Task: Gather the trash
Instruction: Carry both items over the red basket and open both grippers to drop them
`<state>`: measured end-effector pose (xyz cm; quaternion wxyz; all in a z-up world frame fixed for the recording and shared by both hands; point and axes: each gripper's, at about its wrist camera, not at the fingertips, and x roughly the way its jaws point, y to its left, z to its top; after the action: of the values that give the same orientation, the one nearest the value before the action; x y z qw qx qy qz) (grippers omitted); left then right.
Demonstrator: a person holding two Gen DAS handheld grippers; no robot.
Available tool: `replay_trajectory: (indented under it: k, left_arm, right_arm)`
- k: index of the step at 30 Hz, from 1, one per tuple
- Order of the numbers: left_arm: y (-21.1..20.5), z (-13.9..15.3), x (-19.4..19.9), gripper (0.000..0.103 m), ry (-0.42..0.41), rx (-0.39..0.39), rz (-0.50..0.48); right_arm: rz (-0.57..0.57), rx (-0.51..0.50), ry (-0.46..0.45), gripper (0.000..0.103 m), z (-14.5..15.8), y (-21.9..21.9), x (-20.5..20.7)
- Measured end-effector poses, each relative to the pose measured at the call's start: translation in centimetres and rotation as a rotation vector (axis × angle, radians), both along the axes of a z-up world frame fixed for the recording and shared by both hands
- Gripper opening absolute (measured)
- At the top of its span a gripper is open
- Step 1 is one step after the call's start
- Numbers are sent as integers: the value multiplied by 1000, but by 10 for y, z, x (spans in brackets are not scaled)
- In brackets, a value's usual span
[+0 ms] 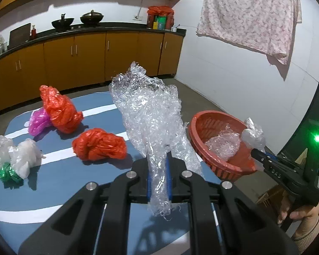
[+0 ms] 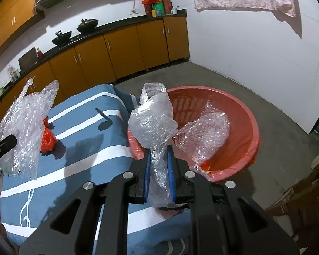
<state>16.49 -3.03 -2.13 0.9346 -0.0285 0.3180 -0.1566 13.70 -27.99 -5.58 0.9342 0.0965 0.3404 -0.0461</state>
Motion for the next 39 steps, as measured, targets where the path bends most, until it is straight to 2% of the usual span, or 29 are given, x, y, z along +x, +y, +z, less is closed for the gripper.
replay_trajectory:
  k: [8, 15, 28, 39]
  left_arm:
    - [-28, -3, 8, 12, -1, 7, -53]
    - [-74, -4, 22, 12, -17, 4, -144]
    - [-157, -33, 70, 12, 5, 10, -285]
    - [-185, -52, 99, 14, 41, 14, -324]
  right_arm:
    - [-56, -13, -22, 15, 8, -17, 2]
    - [-106, 9, -50, 15, 15, -40, 10]
    - [-183, 95, -52, 15, -1, -86, 32]
    - [-191, 147, -90, 15, 2, -96, 50]
